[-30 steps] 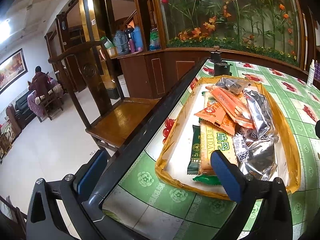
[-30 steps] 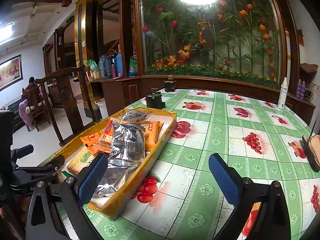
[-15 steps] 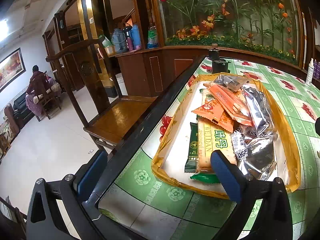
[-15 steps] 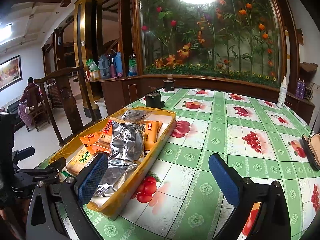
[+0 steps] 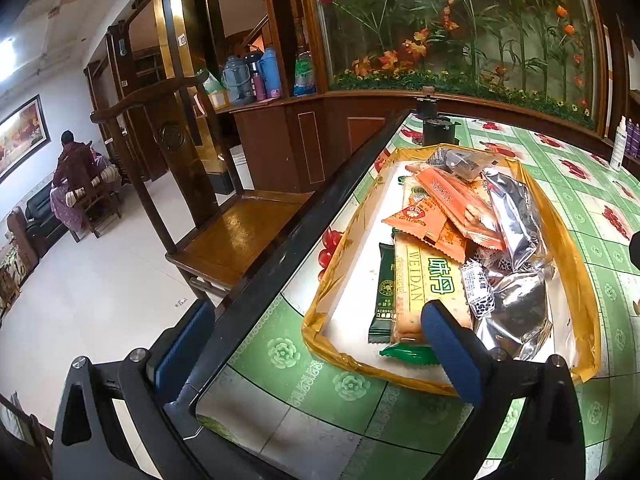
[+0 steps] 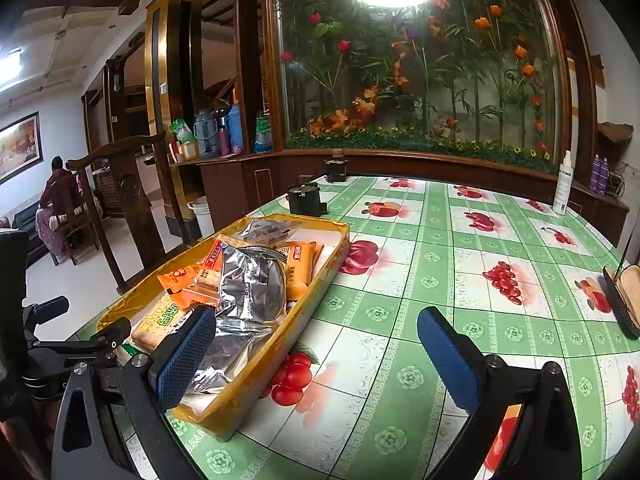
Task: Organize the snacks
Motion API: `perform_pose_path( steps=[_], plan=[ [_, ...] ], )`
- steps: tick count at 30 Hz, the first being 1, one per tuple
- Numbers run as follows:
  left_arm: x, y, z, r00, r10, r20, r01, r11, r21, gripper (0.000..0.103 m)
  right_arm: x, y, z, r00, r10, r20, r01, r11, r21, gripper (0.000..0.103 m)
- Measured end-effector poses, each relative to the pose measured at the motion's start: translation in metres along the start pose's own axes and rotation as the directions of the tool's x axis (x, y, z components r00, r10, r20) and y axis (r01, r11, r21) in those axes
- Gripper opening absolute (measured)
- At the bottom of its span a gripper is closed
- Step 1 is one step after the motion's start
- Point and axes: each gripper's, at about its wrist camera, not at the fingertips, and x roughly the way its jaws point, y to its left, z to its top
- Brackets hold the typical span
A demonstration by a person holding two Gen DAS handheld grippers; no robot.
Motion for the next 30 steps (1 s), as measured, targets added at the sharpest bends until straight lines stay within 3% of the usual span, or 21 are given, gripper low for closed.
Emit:
perform_pose_path(
  steps=[24, 30],
  plan=[
    [0.0003, -0.0008, -0.0004, 1.000, -0.001, -0.002, 0.001, 1.000, 0.001, 0.103, 0.0002, -0.0017, -0.0001, 1.000, -0.001, -0.002, 0.001, 1.000, 0.002, 0.102],
    [0.0004, -0.0042, -0.0069, 0.999, -0.039, -0.029, 0.039, 0.999, 0.015, 0.103, 0.0004, -0.0021, 0.0001, 1.000, -0.001, -0.003, 0.001, 1.000, 0.002, 0.102]
  ],
)
